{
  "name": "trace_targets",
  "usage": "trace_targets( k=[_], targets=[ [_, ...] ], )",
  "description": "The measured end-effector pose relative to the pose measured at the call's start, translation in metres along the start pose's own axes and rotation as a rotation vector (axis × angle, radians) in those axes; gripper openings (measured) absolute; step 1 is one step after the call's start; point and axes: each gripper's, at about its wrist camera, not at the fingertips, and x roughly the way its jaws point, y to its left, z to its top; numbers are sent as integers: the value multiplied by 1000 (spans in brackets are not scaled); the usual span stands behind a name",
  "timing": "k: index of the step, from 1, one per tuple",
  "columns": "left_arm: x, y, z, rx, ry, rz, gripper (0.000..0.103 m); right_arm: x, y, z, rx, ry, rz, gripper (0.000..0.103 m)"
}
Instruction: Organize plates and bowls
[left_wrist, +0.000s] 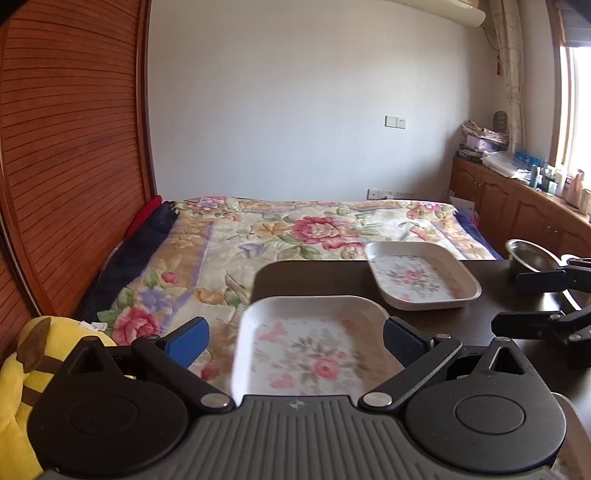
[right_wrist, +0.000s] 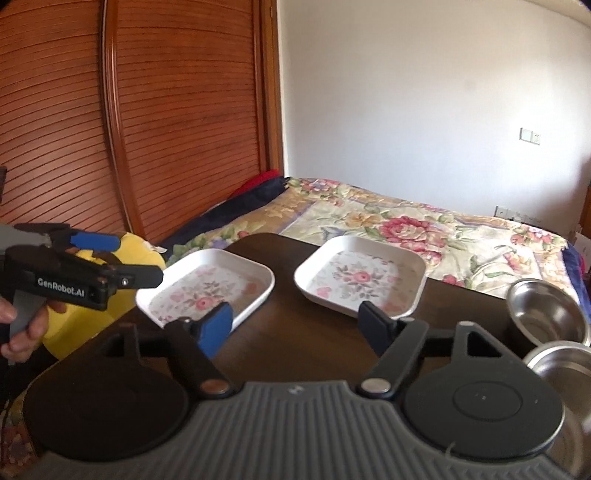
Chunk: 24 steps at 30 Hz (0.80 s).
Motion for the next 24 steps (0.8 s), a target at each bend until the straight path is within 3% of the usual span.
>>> trace_targets(
  k=[7,14,18,24],
  targets=[
    [23,22,1,8,29,8,100,31,13,10,-14,48,27,76],
    [50,39,-7,-15,98,-18,74,60,23,12,-5,106,70,75],
    [60,45,-12,-27,126,-26,69,76,28,12,-1,144,80,66],
    [69,50,-15,-46,157,-44,51,101,29,11,23,206,90,54]
  ],
)
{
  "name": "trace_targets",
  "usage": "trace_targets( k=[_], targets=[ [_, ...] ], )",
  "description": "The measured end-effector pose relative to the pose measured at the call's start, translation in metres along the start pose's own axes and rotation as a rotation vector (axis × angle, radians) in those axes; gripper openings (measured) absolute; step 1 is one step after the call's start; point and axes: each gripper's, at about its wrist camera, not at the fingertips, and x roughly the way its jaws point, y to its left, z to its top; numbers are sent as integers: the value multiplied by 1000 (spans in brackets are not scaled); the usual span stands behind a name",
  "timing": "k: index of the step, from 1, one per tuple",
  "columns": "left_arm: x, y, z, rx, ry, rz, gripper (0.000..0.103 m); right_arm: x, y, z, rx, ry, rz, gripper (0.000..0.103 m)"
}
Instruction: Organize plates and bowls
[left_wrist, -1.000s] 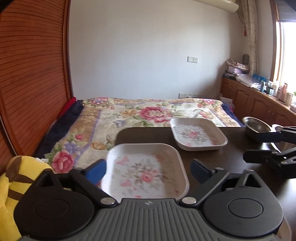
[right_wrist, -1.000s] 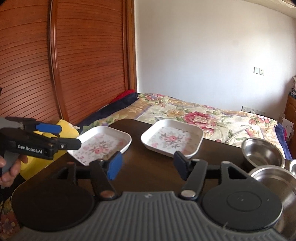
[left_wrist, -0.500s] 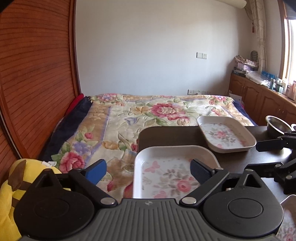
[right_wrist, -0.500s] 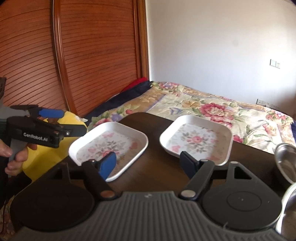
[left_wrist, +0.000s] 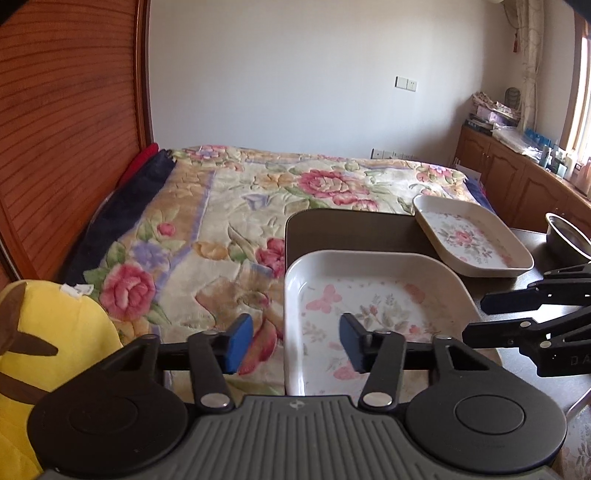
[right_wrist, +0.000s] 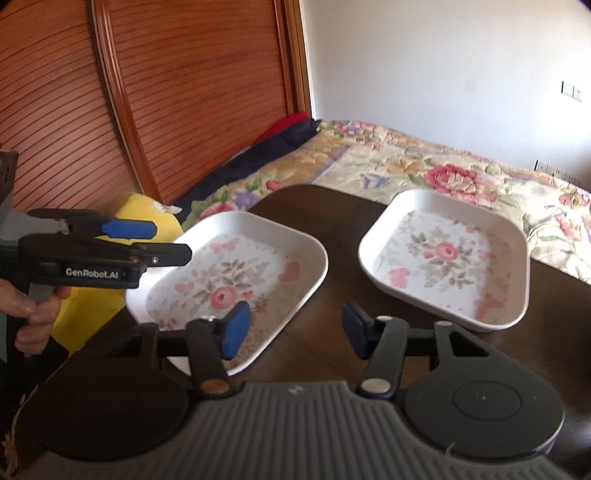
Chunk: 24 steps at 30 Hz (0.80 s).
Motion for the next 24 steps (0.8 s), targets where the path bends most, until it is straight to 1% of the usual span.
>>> trace_targets(
  k=[2,4,5,8,10,13,16,18,20,21,24],
  targets=[
    [1,1,0,-5,4,-8,43,5,1,0,-1,16,4,50],
    [2,1,0,-8,8,-13,38,9,2,-1,-2,32,9,44],
    [3,2,0,-6,9,-15,34,10,3,-1,-1,40,12,40],
    [5,3,0,-8,15,-8,27,13,5,-1,-6,51,17,39],
    [7,5,0,-17,19,-8,25,14,6,-1,-10,52,19,38],
    [8,6,-1,-24,16,-20,25,18,8,0,-27,63,8,37],
    [8,8,-1,-37,15,-34,21,18,7,-1,-27,66,9,34],
    [8,7,-2,-36,13,-37,21,17,8,0,-26,68,15,30],
    [7,6,-3,-36,14,-46,17,17,8,-1,-29,70,18,30],
    [7,5,-3,-37,15,-48,17,17,9,-1,-31,70,20,29],
    [6,2,-3,-41,17,-30,17,17,8,-1,-26,68,27,27]
  ],
)
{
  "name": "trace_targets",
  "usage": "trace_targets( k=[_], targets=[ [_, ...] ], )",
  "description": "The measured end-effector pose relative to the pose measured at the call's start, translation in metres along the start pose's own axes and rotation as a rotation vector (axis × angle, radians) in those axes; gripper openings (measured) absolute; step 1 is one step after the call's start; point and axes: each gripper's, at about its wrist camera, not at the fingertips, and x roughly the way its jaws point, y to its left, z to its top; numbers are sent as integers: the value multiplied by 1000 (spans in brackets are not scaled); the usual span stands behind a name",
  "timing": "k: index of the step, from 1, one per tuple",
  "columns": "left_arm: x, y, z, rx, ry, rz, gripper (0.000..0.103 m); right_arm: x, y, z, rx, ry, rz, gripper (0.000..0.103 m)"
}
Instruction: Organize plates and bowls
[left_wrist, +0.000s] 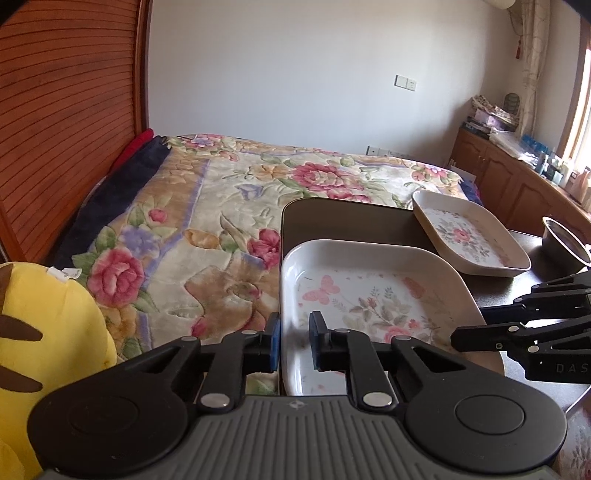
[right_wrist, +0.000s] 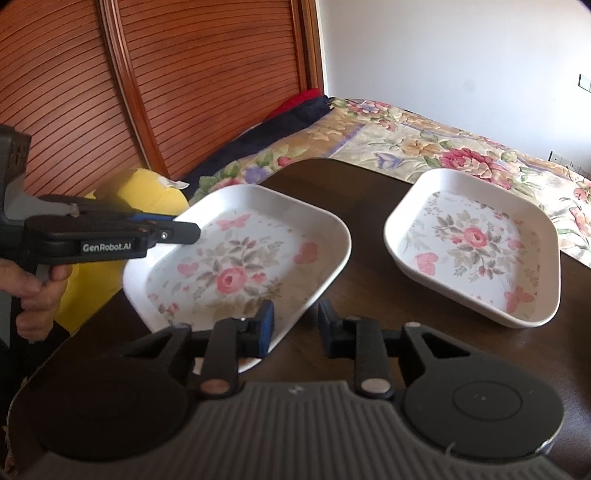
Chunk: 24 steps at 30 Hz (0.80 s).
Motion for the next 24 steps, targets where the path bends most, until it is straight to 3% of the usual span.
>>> trace_targets(
  k=[8,14,24],
  targets=[
    [-9,-7,-1,-28,-2,-19,17,0,5,0,-6,4,-22,23],
    [-14,-22,-5,6,-39,36,17,-7,-6,-1,30,-7,-23,18],
    [-30,-35,-3,21,-88,42,10,-18,-15,-5,53,-42,-13,14]
  ],
)
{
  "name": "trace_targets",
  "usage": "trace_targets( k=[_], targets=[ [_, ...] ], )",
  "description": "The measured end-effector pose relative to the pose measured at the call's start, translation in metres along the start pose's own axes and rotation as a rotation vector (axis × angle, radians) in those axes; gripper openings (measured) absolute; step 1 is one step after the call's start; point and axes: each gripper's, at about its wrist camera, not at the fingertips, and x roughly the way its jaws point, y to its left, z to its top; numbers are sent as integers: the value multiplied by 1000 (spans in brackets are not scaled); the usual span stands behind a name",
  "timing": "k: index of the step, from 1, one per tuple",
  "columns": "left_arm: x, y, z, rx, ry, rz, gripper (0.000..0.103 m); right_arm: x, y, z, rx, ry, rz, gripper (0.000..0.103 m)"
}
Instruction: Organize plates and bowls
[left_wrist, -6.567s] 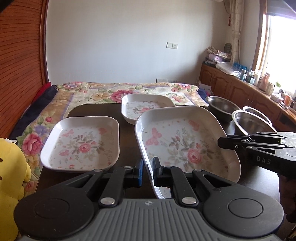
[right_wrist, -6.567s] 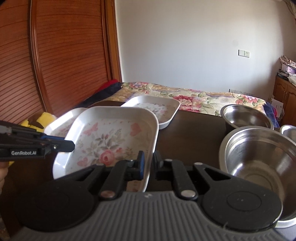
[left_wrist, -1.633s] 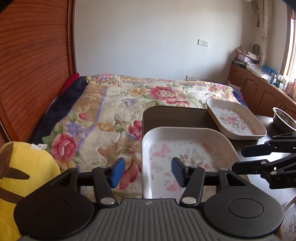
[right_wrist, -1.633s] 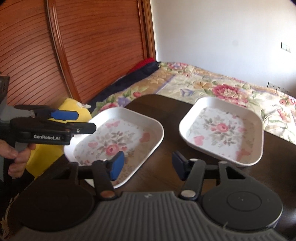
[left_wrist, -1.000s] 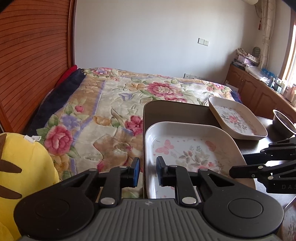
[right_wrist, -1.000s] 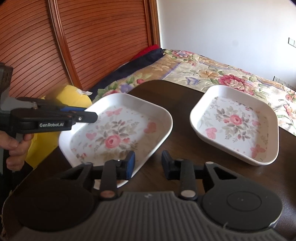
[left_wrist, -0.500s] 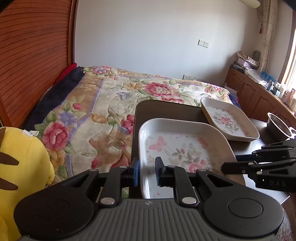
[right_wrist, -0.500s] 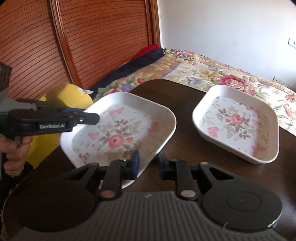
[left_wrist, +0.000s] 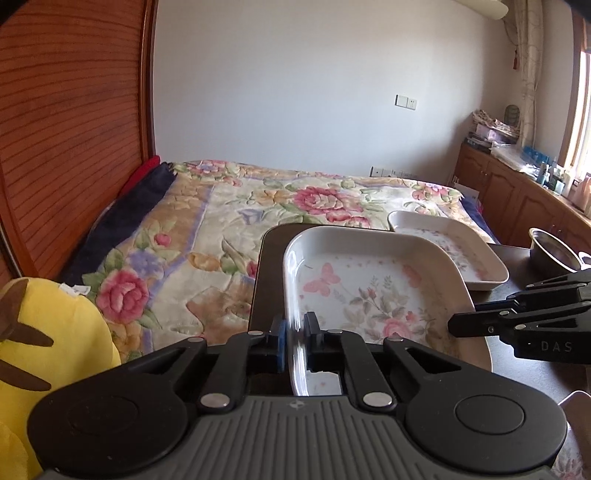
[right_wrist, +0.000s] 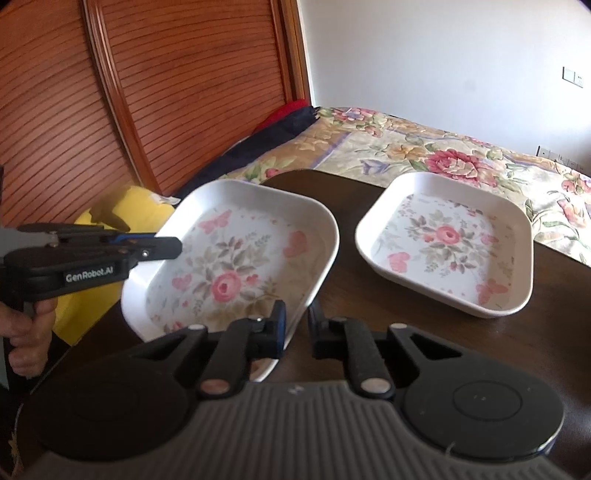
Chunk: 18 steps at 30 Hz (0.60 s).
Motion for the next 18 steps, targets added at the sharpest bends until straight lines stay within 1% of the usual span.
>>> trace_targets(
  k=[4,11,18],
  targets=[
    [-5,-8,0,6,-7,3,10,-8,0,-1,-13,-21,-17,14],
    [-19,-26,1,23,-23,-12,10,-22,-7,-4,-1,-46,-18,13],
    [-35,-53,0,49,-40,-25,10,-47,-16,-8,5,-74,-32,13]
  ],
)
